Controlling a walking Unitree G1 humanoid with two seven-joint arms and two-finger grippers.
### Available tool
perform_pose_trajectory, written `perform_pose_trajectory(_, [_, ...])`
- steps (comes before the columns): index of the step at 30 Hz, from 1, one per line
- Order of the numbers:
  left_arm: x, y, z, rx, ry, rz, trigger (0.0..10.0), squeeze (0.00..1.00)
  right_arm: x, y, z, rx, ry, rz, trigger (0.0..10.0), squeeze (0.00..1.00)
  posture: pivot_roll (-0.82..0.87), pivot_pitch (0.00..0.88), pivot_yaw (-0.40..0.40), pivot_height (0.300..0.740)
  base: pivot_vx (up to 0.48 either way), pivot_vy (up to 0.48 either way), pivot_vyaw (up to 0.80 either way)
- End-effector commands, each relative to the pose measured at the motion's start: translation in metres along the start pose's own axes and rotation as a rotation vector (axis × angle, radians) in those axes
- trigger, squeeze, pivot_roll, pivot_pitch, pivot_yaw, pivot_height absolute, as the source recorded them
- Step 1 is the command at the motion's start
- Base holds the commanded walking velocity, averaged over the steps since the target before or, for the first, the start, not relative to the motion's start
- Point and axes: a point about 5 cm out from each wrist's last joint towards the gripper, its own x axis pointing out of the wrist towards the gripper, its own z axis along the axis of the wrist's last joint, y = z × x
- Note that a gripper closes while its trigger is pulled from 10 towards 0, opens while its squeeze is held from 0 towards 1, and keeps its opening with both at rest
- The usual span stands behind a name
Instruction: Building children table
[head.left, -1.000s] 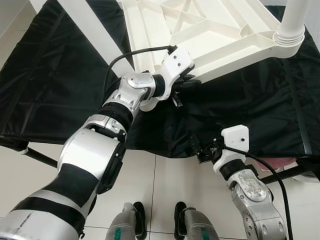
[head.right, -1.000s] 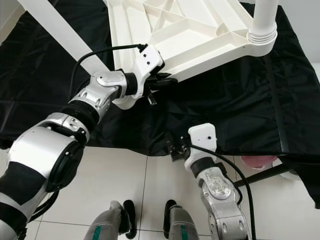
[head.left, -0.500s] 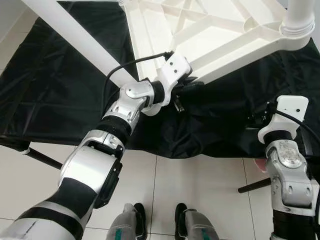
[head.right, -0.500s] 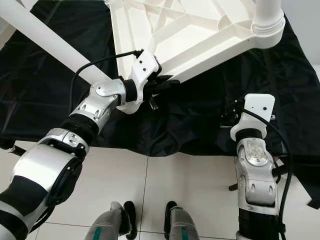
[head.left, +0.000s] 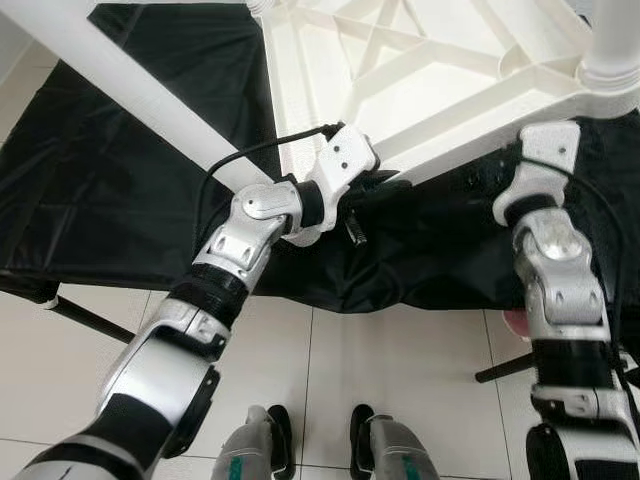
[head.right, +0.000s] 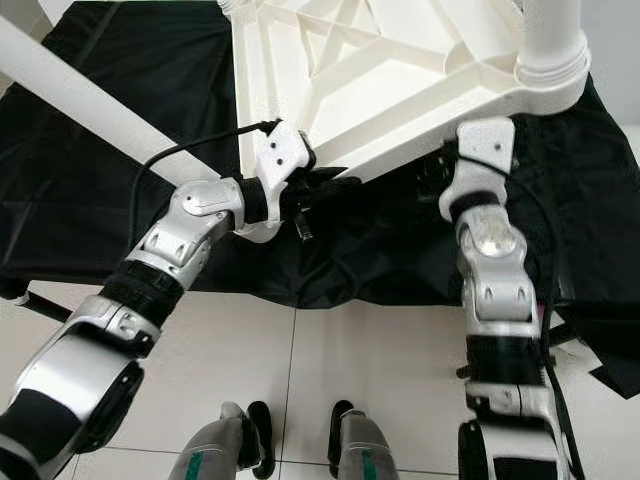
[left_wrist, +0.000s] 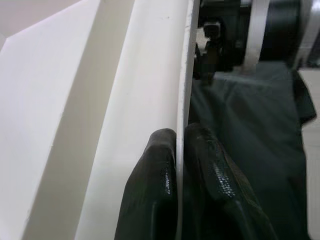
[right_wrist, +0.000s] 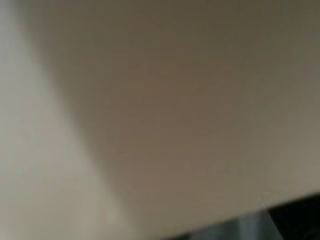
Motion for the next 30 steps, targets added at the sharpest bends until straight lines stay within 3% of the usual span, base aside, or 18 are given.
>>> perform_pose_trajectory(1, [0.002,-0.038,0.022,0.023,-0.140,-0.629,0.0,0.00,0.005,0.008,0.018,-0.018,-0.094,0.057,10.0,0.00,-0.18,0.178,0.028,0.740,0.000,0.000,0.00])
perform_pose_trajectory(9, [-0.003,-0.041,0.030,-0.018,-0.178,-0.684,0.0,0.00,0.007,0.019,0.060,-0.092,-0.276,0.163,10.0,0.00,-0.19,0.176,0.033,0.740,0.000,0.000,0.00])
perform_pose_trajectory(11, [-0.005,-0.044,0.034,-0.029,-0.194,-0.697,0.0,0.00,0.005,0.032,0.090,-0.131,-0.396,0.236,10.0,0.00,-0.19,0.174,0.037,0.740,0.000,0.000,0.00])
perform_pose_trajectory(15, [-0.006,-0.047,0.036,-0.050,-0.214,-0.695,0.0,0.00,0.003,0.041,0.105,-0.145,-0.460,0.281,10.0,0.00,-0.19,0.173,0.034,0.740,0.000,0.000,0.00])
perform_pose_trajectory(18, [-0.007,-0.048,0.035,-0.059,-0.216,-0.693,0.0,0.00,0.001,0.044,0.108,-0.145,-0.475,0.295,10.0,0.00,-0.19,0.173,0.034,0.740,0.000,0.000,0.00])
perform_pose_trajectory(21, [-0.008,-0.048,0.036,-0.122,-0.237,-0.671,0.0,0.00,-0.001,0.050,0.112,-0.138,-0.498,0.327,10.0,0.00,-0.19,0.172,0.032,0.740,0.000,0.000,0.00])
perform_pose_trajectory(24, [-0.007,-0.042,0.037,-0.247,-0.310,-0.597,0.0,0.00,-0.002,0.056,0.110,-0.129,-0.496,0.355,10.0,0.00,-0.19,0.171,0.031,0.740,0.000,0.000,0.00])
perform_pose_trajectory(26, [-0.007,-0.042,0.037,-0.247,-0.310,-0.597,0.0,0.00,-0.002,0.056,0.110,-0.129,-0.496,0.355,10.0,0.00,-0.19,0.171,0.031,0.740,0.000,0.000,0.00])
perform_pose_trajectory(29, [-0.007,-0.038,0.037,-0.351,-0.373,-0.546,0.0,0.00,-0.003,0.058,0.110,-0.128,-0.492,0.366,10.0,0.00,-0.19,0.171,0.031,0.740,0.000,0.000,0.00])
perform_pose_trajectory(30, [-0.007,-0.038,0.037,-0.351,-0.373,-0.546,0.0,0.00,-0.003,0.058,0.110,-0.128,-0.492,0.366,10.0,0.00,-0.19,0.171,0.031,0.740,0.000,0.000,0.00])
